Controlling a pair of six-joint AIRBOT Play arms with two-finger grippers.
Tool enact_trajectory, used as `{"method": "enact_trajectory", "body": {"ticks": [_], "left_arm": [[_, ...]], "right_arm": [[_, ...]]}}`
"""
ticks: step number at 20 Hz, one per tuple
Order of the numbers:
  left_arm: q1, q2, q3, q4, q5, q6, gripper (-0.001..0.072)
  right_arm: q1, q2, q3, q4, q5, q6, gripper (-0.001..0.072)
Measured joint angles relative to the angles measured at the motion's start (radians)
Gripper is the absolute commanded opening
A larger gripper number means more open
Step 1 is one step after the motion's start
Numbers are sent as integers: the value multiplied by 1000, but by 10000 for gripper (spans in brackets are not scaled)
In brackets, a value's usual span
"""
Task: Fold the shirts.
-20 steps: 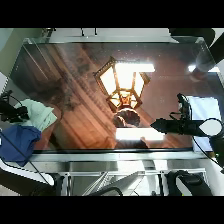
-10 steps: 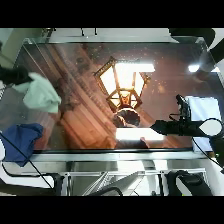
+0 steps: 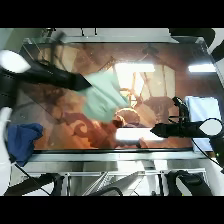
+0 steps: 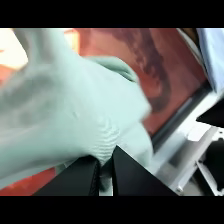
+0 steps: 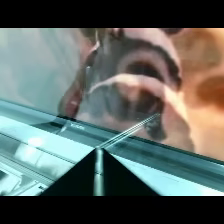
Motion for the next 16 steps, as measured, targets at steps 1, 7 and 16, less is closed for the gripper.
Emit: {"method": "enact_trajectory", "body": {"ticks": [1, 7, 16], "left_arm": [[-47, -17, -53, 0, 38, 2, 15], [-171, -189, -109, -14, 107, 19, 694], [-47, -161, -161, -12, -177, -46, 693]], "right_arm": [[0, 0, 0, -8, 0, -4, 472], [0, -15, 1, -37, -34, -8, 464], [0, -245, 16, -18, -100, -76, 463]]}}
